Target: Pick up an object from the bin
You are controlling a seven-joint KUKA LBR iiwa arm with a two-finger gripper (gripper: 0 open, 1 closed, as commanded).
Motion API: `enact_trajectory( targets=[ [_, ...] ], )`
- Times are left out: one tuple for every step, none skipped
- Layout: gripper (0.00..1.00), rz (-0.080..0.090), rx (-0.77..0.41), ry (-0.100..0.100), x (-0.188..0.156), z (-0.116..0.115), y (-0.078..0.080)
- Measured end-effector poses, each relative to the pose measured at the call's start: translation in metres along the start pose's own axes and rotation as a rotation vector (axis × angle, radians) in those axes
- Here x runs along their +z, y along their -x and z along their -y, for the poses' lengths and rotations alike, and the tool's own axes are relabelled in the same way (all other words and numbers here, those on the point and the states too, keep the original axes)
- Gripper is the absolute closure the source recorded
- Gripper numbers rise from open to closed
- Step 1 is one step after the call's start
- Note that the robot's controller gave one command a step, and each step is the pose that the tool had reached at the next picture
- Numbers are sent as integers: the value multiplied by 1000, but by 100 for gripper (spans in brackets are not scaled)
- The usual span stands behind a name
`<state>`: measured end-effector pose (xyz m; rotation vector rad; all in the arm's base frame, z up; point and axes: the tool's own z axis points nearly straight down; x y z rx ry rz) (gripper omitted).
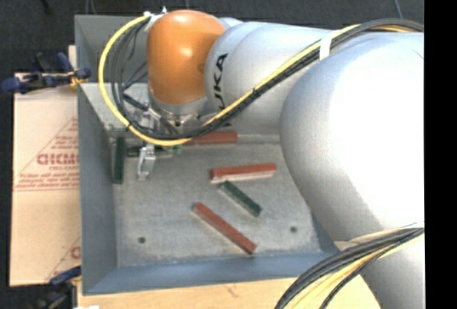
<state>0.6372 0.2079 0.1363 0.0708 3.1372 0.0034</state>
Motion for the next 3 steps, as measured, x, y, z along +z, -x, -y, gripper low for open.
enact_trajectory(
  targets=[
    [100, 4, -58, 3, 57, 6, 20],
    [100, 4, -57, 4, 57, 6, 20],
    [100, 3, -168, -1, -84, 12, 14]
  ],
)
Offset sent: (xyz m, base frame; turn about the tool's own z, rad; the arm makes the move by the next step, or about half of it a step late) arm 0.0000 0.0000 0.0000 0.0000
